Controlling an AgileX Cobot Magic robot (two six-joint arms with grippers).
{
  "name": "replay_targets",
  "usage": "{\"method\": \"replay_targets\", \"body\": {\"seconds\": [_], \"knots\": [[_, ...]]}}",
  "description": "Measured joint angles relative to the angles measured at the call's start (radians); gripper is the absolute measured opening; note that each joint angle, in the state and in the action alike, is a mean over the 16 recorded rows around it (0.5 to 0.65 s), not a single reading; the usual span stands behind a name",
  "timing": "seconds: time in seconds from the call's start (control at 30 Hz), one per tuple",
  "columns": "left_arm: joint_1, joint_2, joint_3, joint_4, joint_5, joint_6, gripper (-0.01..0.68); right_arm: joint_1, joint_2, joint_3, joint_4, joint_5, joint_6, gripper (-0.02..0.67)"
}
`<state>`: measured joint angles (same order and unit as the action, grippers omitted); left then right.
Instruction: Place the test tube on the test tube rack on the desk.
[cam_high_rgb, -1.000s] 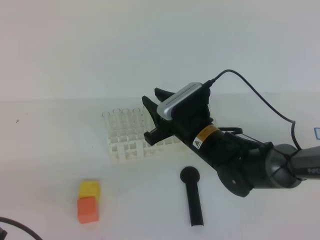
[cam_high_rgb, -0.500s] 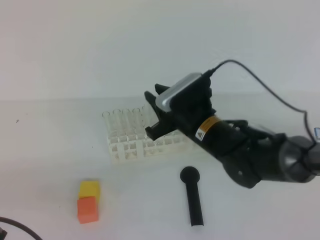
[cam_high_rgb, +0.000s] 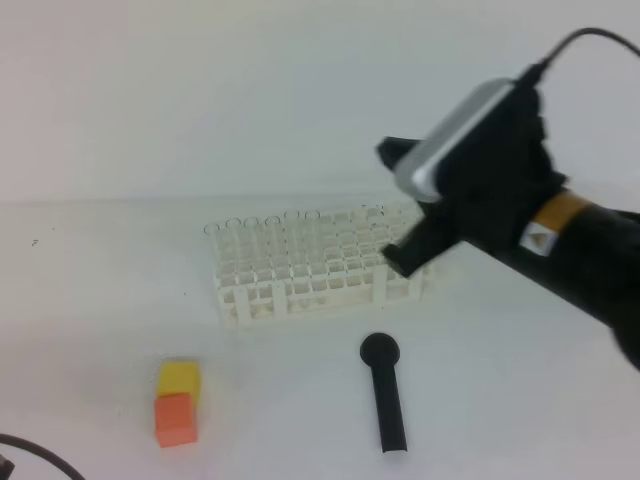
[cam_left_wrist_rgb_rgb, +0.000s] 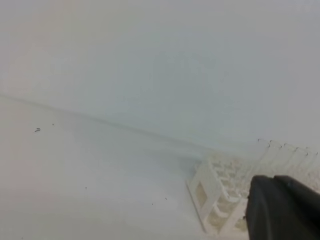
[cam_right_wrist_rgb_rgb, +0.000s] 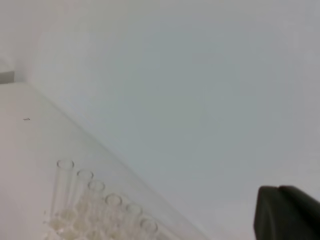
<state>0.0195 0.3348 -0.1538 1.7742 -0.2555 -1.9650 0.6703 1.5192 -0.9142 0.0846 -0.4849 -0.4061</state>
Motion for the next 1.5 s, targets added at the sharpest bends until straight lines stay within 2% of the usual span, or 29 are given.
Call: {"method": "replay_targets", "body": {"seconds": [0.3, 0.53, 0.73, 1.03, 1.27, 1.5], "knots": [[0.000, 0.000, 0.000, 0.000, 0.000, 0.000, -0.001, 0.000, -0.305, 0.219, 0.248, 0.024, -0.191, -0.001], [0.000, 0.000, 0.000, 0.000, 0.000, 0.000, -0.001, -0.001, -0.423, 0.316, 0.411, -0.027, -0.258, -0.001], [0.000, 0.000, 0.000, 0.000, 0.000, 0.000, -0.001, -0.001, -0.442, 0.339, 0.466, -0.083, -0.271, -0.001], [0.000, 0.000, 0.000, 0.000, 0.000, 0.000, -0.001, -0.022, -0.474, 0.340, 0.471, -0.105, -0.289, -0.001], [0.000, 0.000, 0.000, 0.000, 0.000, 0.000, -0.001, -0.125, -0.568, 0.340, 0.440, 0.047, -0.295, -0.001], [0.000, 0.000, 0.000, 0.000, 0.000, 0.000, -0.001, -0.314, -0.726, 0.341, 0.395, 0.327, -0.294, -0.001]]}}
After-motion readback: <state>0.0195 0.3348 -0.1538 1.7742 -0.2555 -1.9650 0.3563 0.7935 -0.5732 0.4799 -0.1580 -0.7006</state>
